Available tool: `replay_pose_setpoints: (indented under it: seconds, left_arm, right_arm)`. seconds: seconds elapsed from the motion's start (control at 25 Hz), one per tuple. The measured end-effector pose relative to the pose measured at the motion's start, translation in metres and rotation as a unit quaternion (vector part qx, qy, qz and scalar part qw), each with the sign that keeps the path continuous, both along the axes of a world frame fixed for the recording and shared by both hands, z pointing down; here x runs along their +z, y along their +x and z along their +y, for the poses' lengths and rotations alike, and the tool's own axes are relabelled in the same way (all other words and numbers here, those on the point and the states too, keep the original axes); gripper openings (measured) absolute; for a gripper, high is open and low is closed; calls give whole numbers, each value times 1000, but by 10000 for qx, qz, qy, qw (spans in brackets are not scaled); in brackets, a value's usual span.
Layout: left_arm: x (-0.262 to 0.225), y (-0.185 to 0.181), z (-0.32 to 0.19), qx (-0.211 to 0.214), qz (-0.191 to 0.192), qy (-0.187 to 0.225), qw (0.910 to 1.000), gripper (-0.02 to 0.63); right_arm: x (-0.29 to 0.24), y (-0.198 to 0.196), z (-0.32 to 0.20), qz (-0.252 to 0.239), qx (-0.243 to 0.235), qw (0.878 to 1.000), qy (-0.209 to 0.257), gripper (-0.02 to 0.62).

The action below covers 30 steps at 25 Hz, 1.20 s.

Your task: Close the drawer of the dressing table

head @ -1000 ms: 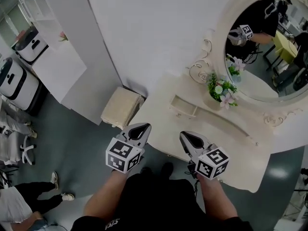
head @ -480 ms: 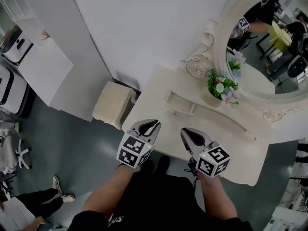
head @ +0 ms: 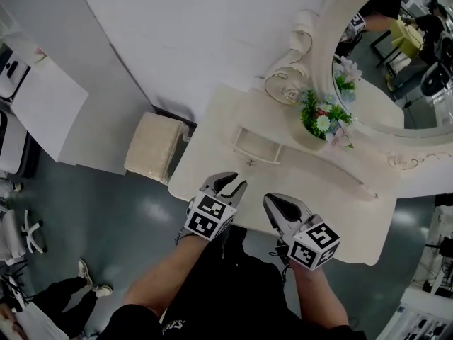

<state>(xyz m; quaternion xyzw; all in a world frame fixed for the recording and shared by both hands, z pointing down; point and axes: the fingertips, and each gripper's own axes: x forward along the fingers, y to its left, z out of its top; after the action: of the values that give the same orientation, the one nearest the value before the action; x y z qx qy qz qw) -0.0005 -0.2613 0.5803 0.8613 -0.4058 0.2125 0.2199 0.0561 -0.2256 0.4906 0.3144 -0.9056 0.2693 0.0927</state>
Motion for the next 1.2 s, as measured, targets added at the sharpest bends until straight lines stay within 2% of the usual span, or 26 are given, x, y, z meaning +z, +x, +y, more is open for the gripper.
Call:
replay_pose_setpoints:
  seconds: [0.24,0.4,0.56,0.64,0.8,1.08,1.2]
  left_arm:
    - [30,9,-13,-67,-120,-274,9995,139]
    - [51,16,-20,25,-188,-545,9983,149]
    - [69,14,-34,-181,-306,-763,9964,158]
    - [74,15,-40,-277,-339,-793,9959,165]
    - [80,21,-49,-192,-516,-779,9954,173]
    - [84,31,-63,-192,-399,-865,9953,169]
    - [85,30,-66,-249,-433,-894,9947,107]
  right_arm:
    - [19,10,-9,3,63,9999,-145,11]
    - [29,17,-12,173,69,9998,-30,11]
    - [44,22,-17,28,31,9999,-145,11]
    - [52,27,-20,-11,60,9997,-230,11]
    - [58,42,-28,157,163,9996,-162,11]
    - [57,53,-37,123,269,9993,-245,11]
    - [54,55,-38,121,281,9992,-243,11]
